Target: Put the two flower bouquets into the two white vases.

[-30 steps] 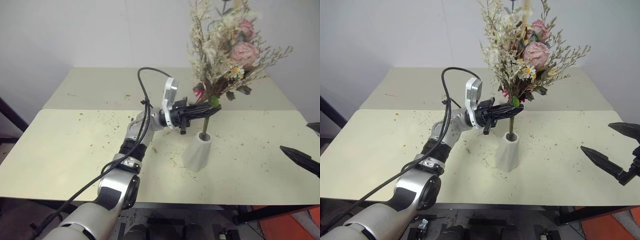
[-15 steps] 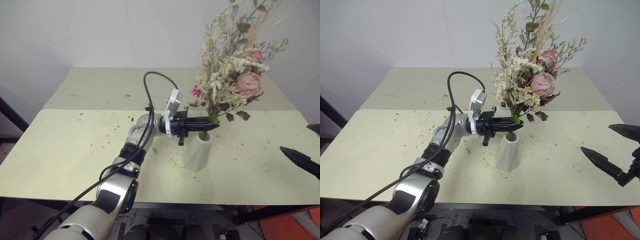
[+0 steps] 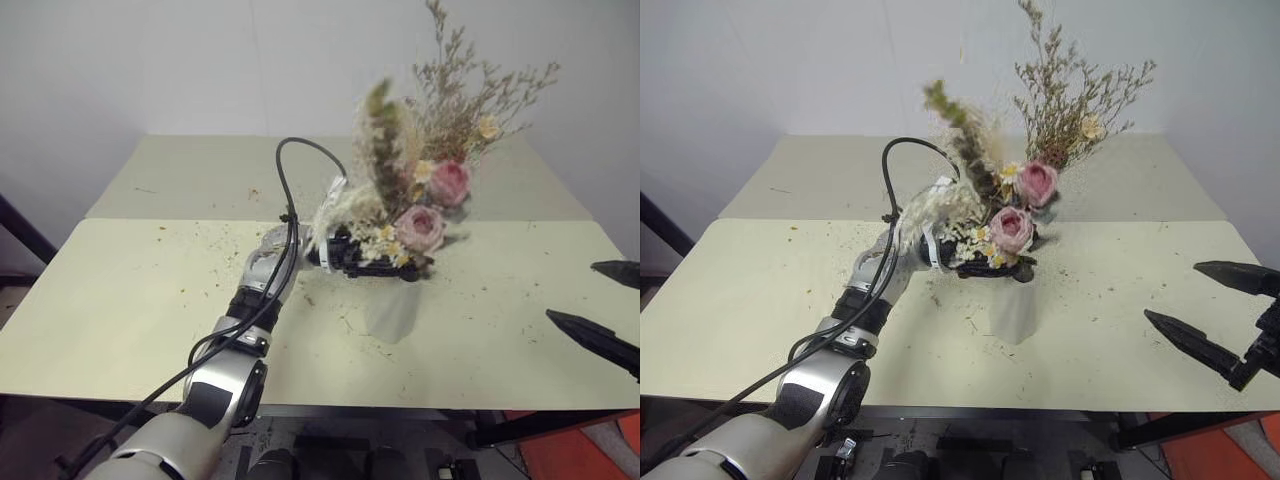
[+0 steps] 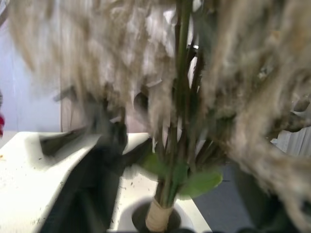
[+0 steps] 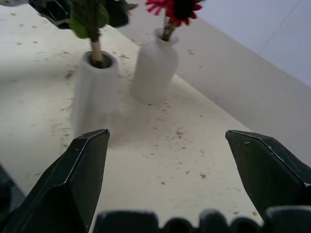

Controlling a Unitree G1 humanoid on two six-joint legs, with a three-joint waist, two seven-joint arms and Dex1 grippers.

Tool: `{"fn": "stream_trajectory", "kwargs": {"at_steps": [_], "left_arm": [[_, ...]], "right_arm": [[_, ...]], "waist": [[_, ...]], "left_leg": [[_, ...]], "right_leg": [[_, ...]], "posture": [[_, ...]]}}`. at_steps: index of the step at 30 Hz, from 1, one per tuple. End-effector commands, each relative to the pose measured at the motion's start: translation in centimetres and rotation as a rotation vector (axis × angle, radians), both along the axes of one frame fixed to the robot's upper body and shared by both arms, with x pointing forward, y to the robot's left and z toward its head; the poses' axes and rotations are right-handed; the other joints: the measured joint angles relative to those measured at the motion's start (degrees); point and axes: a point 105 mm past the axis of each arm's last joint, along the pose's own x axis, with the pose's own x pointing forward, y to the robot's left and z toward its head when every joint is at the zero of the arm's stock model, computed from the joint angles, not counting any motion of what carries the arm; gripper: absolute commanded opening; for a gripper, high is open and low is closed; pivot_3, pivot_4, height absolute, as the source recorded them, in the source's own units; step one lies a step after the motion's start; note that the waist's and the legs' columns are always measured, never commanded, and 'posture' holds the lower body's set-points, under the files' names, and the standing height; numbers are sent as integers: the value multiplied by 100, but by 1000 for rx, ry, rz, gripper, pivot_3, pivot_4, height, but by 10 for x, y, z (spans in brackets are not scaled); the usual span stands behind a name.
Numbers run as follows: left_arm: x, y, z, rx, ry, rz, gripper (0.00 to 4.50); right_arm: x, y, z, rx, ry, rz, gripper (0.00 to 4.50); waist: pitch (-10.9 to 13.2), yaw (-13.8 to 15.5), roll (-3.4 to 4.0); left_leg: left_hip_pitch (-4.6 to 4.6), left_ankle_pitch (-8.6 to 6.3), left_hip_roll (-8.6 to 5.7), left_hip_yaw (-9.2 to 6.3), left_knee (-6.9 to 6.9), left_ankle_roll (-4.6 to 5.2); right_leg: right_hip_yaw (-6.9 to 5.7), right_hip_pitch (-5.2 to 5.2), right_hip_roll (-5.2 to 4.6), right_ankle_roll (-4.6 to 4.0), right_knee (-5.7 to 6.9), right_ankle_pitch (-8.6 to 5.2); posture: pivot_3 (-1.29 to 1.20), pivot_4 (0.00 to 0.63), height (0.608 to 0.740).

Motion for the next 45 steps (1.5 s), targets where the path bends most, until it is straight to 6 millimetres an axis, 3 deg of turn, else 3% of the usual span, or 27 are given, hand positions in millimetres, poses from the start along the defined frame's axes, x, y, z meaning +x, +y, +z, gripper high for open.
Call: {"fn": "stream_trajectory", "kwargs": {"at_steps": [1, 7, 14, 20, 25, 31, 35, 45], "left_arm": [[-5, 2, 8, 24, -57, -14, 4460], [0, 9, -1, 153, -98, 28, 4460], [13, 38, 15, 205, -169, 120, 4460], [19, 90, 17, 271, -217, 193, 4460], [12, 149, 29, 308, -239, 318, 4460], [-12, 196, 38, 393, -256, 461, 4460], [-29, 207, 35, 423, -241, 501, 4460], [-42, 212, 44, 412, -223, 592, 4460]], "right_arm": [[-3, 5, 8, -29, -36, 25, 4500], [2, -2, 9, -37, -46, -25, 4500], [3, -5, 10, -42, -51, -44, 4500], [-3, -2, 11, -36, -40, -11, 4500], [-9, -4, 11, -42, -24, 12, 4500], [-6, -16, 16, -45, 0, 4, 4500], [1, -28, 15, -50, 25, -8, 4500], [19, -45, 15, -55, 55, -7, 4500]], "waist": [[0, -6, 0], [-1, -15, 3], [-2, -16, 4], [-14, -68, 24], [-22, -140, 38], [-19, -139, 32], [-19, -119, 34], [-15, -135, 28]], "left_leg": [[0, 0, 0, 0, 1, 0], [1, 0, 0, 0, 0, 0], [0, 0, 1, 0, 0, 0], [-1, -1, 5, -1, -1, 1], [0, -2, 12, -1, -4, 3], [6, -2, 17, -2, -5, 3], [9, -2, 18, 2, -8, 3], [11, -2, 22, 5, -19, 3]], "right_leg": [[0, 0, 0, 0, 0, 0], [1, 0, 0, 0, 1, 0], [0, -1, 0, 0, 0, 0], [0, -5, 3, 0, 2, 0], [1, -7, 7, -1, 1, -1], [5, -5, 7, -1, 2, -1], [7, -4, 6, -2, 2, -1], [5, -7, 8, -5, 0, -1]], "posture": [[0, 150, 740], [0, 150, 740], [0, 150, 740], [0, 150, 740], [0, 150, 740], [0, 150, 740], [0, 150, 740], [0, 150, 740]]}}
